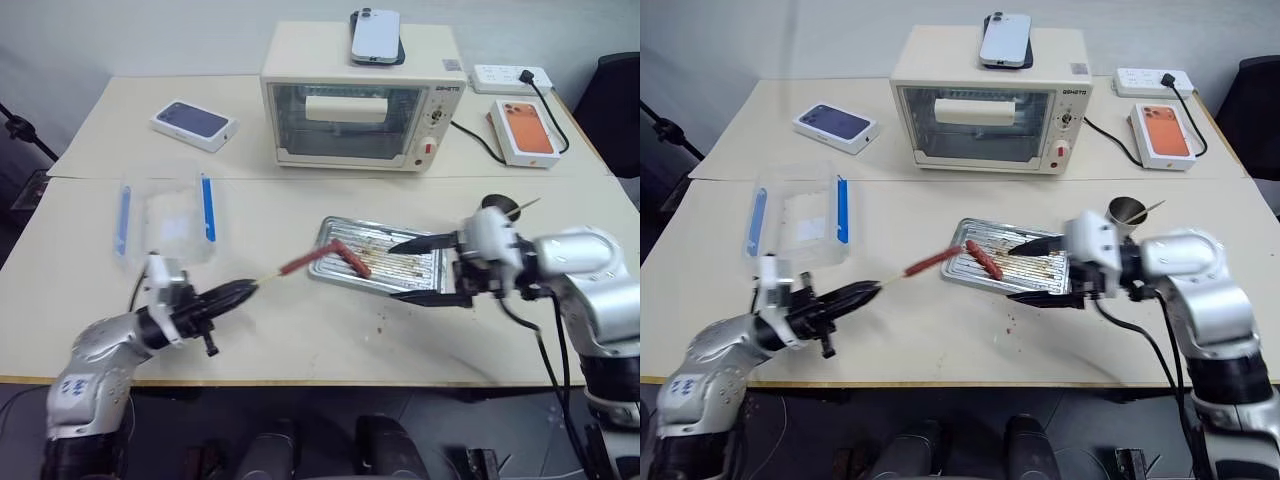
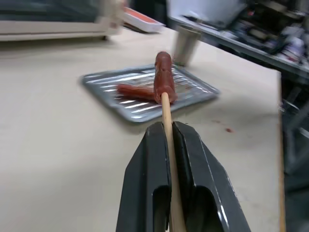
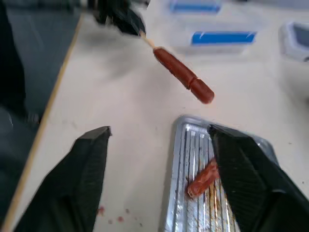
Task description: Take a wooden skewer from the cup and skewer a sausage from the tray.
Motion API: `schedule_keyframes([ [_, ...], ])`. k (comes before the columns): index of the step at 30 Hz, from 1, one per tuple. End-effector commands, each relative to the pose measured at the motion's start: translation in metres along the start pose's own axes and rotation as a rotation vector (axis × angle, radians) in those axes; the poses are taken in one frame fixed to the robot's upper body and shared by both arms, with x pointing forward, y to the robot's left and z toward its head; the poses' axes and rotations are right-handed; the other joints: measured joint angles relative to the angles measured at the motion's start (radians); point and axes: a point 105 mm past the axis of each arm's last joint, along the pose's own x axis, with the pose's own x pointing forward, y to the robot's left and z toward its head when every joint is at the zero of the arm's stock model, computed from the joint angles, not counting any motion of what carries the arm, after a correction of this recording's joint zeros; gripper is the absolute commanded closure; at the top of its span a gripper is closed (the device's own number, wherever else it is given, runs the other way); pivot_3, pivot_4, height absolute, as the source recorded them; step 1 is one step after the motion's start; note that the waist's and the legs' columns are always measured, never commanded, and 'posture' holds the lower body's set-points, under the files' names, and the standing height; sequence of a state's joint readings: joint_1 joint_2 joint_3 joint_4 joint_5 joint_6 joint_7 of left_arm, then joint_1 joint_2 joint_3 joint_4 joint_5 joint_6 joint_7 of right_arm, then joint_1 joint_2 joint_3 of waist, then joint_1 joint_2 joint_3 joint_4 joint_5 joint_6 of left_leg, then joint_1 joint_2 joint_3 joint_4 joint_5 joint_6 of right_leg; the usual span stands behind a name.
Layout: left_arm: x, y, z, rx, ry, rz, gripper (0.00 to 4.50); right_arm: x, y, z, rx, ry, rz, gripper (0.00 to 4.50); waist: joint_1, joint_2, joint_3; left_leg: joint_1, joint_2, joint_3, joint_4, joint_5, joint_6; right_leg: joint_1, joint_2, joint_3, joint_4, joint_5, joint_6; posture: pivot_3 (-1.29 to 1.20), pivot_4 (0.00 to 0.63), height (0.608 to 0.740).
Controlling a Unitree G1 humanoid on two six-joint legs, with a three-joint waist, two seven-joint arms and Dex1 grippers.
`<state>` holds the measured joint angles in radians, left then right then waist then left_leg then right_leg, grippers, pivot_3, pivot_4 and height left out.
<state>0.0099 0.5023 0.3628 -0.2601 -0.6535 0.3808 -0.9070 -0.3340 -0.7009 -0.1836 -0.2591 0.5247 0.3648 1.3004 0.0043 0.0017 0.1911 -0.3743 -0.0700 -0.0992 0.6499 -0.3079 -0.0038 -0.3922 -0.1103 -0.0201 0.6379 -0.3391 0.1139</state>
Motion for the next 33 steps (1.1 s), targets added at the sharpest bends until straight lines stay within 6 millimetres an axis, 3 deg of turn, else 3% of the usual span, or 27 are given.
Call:
schedule_keyframes([
  [1,-0.016,0.017,0.03,0.028,-0.194,0.248,4.5,-0.016,0.003,0.008,0.041,-0.169,-0.206,0.02,0.007,0.0,0.0,0.0,0.0,0.0,0.0,0.0,0.0,0.0,0.0,0.0,0.0,0.0,0.0,0.0,0.15,0.74],
  [3,-0.023,0.032,0.039,0.011,-0.295,0.415,4.5,-0.02,0.013,0.003,0.129,-0.213,-0.246,0.02,0.014,0.0,0.0,0.0,-0.001,0.0,0.002,0.0,0.0,0.0,0.0,0.0,0.001,0.0,0.0,0.0,0.15,0.74],
  [6,-0.037,0.068,0.049,0.003,-0.443,0.756,4.5,-0.012,0.018,0.005,0.059,-0.281,-0.394,0.02,0.02,-0.001,-0.001,0.001,-0.001,0.0,0.002,0.0,0.0,0.001,0.0,0.001,0.002,0.0,0.001,0.0,0.15,0.74],
  [9,-0.041,0.095,0.045,-0.075,-0.489,0.953,4.5,-0.009,0.016,0.008,-0.017,-0.308,-0.483,0.02,0.02,-0.004,-0.002,0.002,-0.001,0.001,0.003,0.001,-0.001,0.0,0.002,0.001,0.005,0.0,0.001,0.0,0.15,0.74],
  [15,-0.021,0.12,0.036,-0.151,-0.433,0.989,4.5,-0.006,0.019,-0.001,-0.079,-0.265,-0.44,0.02,0.019,-0.008,-0.003,0.003,-0.002,0.003,0.002,0.0,-0.001,0.0,0.007,0.001,0.006,0.0,0.001,0.0,0.15,0.74],
  [17,-0.016,0.121,0.038,-0.168,-0.437,0.961,3.94,-0.004,0.019,-0.002,-0.1,-0.252,-0.416,0.0,0.019,-0.009,-0.003,0.003,-0.002,0.003,0.001,0.0,-0.001,0.0,0.007,0.001,0.006,0.0,0.001,0.0,0.15,0.74],
  [25,-0.006,0.104,0.046,-0.02,-0.295,0.777,2.18,-0.013,0.013,-0.016,-0.107,-0.185,-0.424,0.0,0.016,-0.01,-0.003,0.003,-0.001,0.003,0.002,0.0,-0.001,-0.001,0.008,0.003,0.006,0.0,0.001,0.0,0.15,0.74],
  [27,-0.001,0.084,0.051,0.111,-0.197,0.594,1.74,-0.019,0.016,-0.024,-0.094,-0.139,-0.402,0.0,0.016,-0.01,-0.003,0.003,0.0,0.003,0.001,0.0,-0.001,-0.001,0.008,0.004,0.005,0.0,0.001,0.0,0.15,0.74],
  [29,0.006,0.048,0.039,0.288,-0.008,0.312,1.74,-0.026,0.023,-0.038,-0.071,-0.066,-0.351,0.0,0.013,-0.01,-0.003,0.003,0.001,0.003,0.0,0.0,-0.002,-0.001,0.007,0.005,0.004,0.0,0.0,0.0,0.15,0.74],
  [30,0.005,0.03,0.023,0.339,0.129,0.162,1.74,-0.03,0.027,-0.047,-0.061,-0.018,-0.317,0.0,0.013,-0.01,-0.003,0.003,0.001,0.003,-0.001,0.0,-0.002,-0.001,0.006,0.005,0.004,0.0,0.0,0.0,0.15,0.74],
  [33,-0.018,0.009,-0.011,0.447,0.402,-0.096,1.74,-0.043,0.04,-0.076,-0.018,0.086,-0.246,0.0,0.014,-0.007,-0.003,0.004,0.002,0.003,-0.003,0.0,-0.002,0.001,0.003,0.005,-0.001,0.0,-0.001,0.0,0.15,0.74],
])
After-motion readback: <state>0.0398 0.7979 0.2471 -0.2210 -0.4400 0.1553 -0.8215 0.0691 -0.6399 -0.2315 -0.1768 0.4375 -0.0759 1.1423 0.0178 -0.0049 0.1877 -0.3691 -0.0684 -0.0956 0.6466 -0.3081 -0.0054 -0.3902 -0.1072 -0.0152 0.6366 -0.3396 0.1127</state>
